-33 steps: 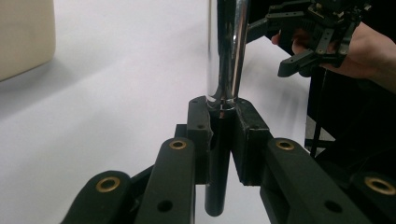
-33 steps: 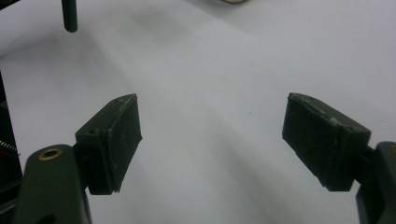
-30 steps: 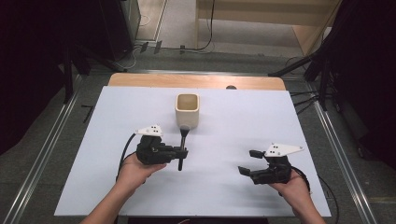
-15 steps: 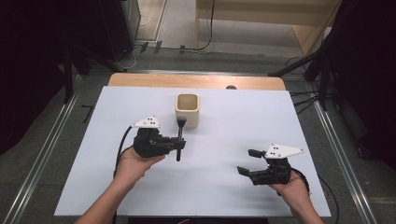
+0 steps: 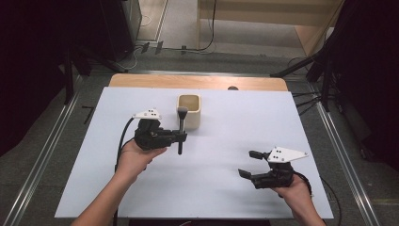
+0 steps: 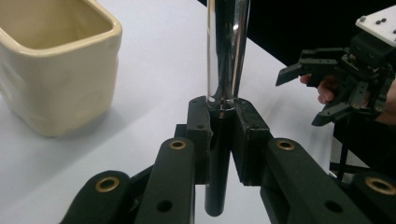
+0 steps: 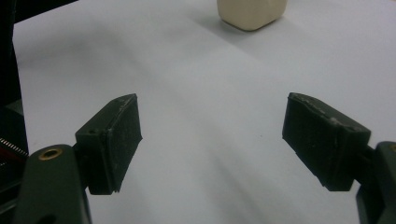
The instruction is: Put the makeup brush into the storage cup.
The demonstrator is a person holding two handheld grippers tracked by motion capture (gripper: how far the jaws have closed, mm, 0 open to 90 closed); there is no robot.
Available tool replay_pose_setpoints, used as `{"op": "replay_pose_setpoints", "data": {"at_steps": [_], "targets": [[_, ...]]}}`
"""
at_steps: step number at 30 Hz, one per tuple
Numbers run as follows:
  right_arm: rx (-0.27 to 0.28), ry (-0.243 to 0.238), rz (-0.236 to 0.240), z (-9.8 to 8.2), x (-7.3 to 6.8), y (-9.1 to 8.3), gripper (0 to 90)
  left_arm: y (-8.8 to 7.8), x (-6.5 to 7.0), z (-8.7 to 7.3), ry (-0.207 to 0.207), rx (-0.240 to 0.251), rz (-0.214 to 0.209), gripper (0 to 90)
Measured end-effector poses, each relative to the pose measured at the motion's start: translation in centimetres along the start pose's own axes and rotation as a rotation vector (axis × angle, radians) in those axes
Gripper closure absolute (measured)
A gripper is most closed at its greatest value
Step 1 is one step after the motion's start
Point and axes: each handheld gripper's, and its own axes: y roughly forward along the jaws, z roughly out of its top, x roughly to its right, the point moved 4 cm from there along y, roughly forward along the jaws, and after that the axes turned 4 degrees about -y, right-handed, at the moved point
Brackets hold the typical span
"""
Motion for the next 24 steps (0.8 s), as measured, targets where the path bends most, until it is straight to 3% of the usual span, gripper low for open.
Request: {"op": "replay_pose_setpoints", "data": {"at_steps": [9,14,24], "targets": [[-0.006,-0.001,0.016,-0.1,-0.2,0.0,20.8,-0.3,-0.2,1.4,0.012,0.019,0.035,79.0],[-0.004,0.002,0.015,-0.1,-0.2,0.0,20.8,-0.4,-0.4,2.3,0.037,0.041,0.084,79.0],[0.007,0.008,0.022,0.0,-0.2,-0.1,20.8,-0.5,-1.0,4.1,0.027,0.068,0.112,79.0]]}}
